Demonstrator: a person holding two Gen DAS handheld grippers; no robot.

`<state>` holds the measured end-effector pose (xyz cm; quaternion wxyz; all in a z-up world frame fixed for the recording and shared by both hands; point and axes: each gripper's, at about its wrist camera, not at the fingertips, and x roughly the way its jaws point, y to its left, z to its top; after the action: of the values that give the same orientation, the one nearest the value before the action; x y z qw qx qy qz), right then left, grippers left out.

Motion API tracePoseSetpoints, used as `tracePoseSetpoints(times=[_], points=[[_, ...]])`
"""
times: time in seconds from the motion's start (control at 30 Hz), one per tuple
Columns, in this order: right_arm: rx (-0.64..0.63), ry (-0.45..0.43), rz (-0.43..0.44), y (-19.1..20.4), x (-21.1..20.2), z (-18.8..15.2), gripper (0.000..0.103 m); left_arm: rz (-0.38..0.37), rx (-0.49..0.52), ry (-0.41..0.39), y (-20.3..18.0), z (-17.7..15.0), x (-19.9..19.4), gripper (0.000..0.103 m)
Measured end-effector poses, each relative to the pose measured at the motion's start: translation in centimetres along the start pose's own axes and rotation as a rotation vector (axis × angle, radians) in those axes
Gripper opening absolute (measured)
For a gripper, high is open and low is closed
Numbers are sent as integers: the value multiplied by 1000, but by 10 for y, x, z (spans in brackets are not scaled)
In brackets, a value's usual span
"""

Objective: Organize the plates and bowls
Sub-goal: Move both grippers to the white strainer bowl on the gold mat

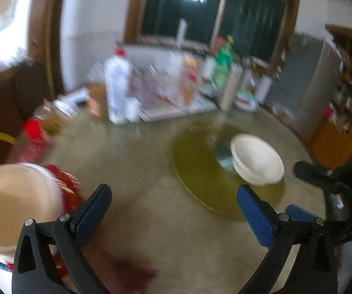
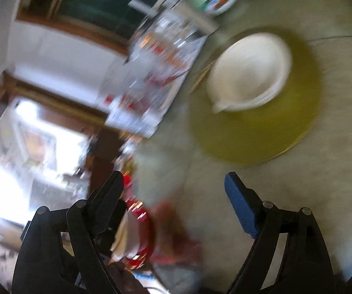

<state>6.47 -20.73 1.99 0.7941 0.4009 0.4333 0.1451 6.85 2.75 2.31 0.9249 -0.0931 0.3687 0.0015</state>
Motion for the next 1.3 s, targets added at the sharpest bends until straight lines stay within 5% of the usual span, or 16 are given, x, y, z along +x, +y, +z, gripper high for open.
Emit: tracePoseSetpoints(times=[0.13, 0.4, 0.93, 1.07, 1.2, 1.27, 1.3], points=[[40, 64, -53, -28, 0, 26, 86, -26, -5, 92, -23, 2, 33, 102], [25, 63, -184, -48, 8, 72, 86, -25, -27, 115, -50, 16, 64, 102], [134, 16, -159, -75, 37, 115, 85, -29, -39, 152, -90, 36, 134, 101], [153, -9, -175, -83, 41, 119, 75, -20, -28, 162, -96, 34, 147, 99], [147, -15, -206, -87, 46, 121, 56, -9, -18, 170, -102, 29, 155, 88], [140, -9, -219, -88, 50, 121, 46, 9, 11, 187, -107, 27, 161, 70], [130, -7, -236, -87, 52, 120, 37, 25, 32, 197, -109, 26, 165, 49]])
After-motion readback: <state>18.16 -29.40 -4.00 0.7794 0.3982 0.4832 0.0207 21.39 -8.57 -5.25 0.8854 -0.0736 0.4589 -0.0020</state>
